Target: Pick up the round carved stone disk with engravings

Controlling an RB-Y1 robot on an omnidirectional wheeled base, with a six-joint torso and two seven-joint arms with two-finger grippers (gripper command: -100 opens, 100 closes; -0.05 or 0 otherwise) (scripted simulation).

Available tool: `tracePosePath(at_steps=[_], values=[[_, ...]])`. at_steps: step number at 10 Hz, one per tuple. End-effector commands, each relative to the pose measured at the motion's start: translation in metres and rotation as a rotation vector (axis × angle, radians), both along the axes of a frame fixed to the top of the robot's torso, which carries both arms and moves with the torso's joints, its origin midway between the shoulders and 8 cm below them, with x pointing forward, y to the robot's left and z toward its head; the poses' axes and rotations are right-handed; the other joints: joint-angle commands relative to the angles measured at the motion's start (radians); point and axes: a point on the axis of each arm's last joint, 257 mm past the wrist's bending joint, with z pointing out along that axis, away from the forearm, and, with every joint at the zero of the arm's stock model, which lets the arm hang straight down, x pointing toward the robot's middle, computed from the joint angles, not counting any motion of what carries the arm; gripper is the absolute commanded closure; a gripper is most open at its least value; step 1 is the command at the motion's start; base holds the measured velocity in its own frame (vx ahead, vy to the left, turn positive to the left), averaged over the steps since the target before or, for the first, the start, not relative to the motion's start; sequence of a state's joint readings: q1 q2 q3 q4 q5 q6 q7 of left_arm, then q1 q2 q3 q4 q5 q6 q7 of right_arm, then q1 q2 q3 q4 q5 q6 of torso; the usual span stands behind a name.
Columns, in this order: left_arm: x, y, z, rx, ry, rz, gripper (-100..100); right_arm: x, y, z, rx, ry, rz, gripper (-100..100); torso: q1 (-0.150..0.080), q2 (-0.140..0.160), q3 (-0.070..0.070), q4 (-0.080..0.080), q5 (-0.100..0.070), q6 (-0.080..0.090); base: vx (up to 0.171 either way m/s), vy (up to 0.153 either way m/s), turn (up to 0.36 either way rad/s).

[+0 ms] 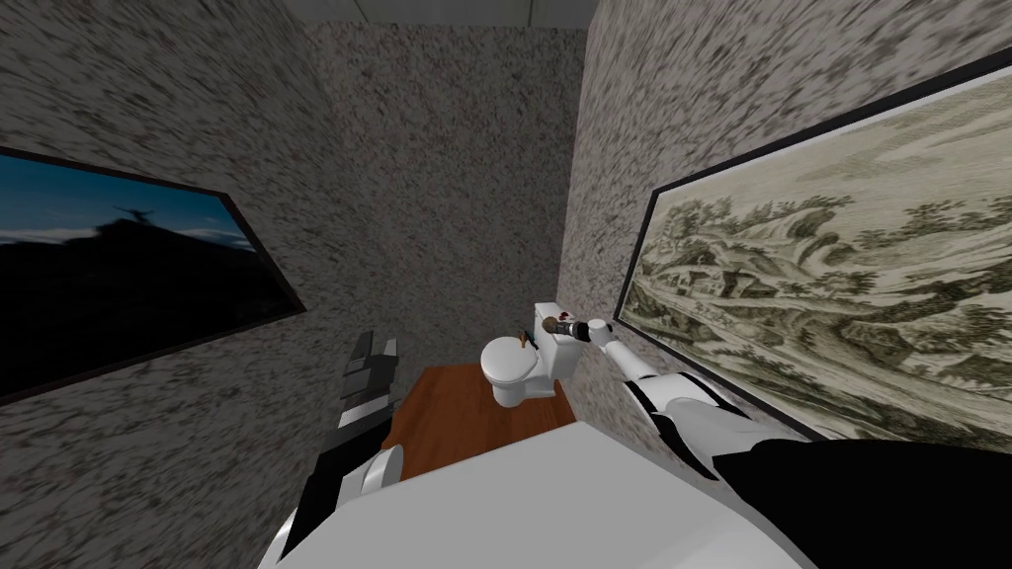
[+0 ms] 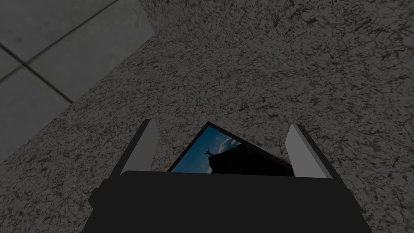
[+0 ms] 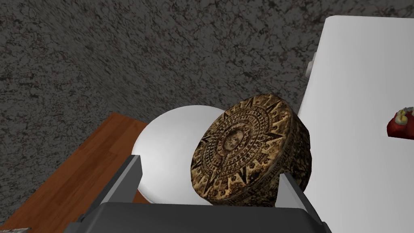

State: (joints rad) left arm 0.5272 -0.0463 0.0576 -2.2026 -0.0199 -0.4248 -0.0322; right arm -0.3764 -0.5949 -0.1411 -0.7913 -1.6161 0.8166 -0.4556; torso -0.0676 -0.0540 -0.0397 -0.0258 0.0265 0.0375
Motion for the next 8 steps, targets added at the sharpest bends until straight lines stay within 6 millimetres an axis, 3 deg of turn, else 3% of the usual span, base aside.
tracePosePath(at_steps=[1,2,4,5,6,8], values=[[0.000,0.000,0.000,0.000,0.000,0.000,0,0.016,-0.003,0.028,-0.019,-0.050,0.011,-100,0.000,0.000,0.000,0.000,0.000,0.000,-0.066,0.107,-0.047],[0.000,0.000,0.000,0.000,0.000,0.000,0,0.013,-0.006,0.022,-0.016,-0.037,0.003,-100,0.001,0.001,0.001,0.002,0.001,0.000,-0.070,0.127,-0.022],[0.000,0.000,0.000,0.000,0.000,0.000,0,0.023,-0.003,0.041,-0.027,-0.073,0.021,-100,0.002,0.002,0.002,0.002,0.003,0.002,-0.031,0.082,-0.003],[0.000,0.000,0.000,0.000,0.000,0.000,0,0.020,0.000,0.034,-0.017,-0.057,0.022,-100,0.004,0.001,0.002,0.002,0.005,0.003,-0.017,0.046,0.016],[0.000,0.000,0.000,0.000,0.000,0.000,0,0.021,0.003,0.036,-0.014,-0.061,0.028,100,0.002,0.001,0.001,0.001,0.005,0.006,-0.001,0.007,0.023],[0.000,0.000,0.000,0.000,0.000,0.000,0,0.021,0.008,0.036,-0.002,-0.060,0.035,100,0.002,0.000,0.000,0.001,0.009,0.009,-0.001,0.002,-0.006]])
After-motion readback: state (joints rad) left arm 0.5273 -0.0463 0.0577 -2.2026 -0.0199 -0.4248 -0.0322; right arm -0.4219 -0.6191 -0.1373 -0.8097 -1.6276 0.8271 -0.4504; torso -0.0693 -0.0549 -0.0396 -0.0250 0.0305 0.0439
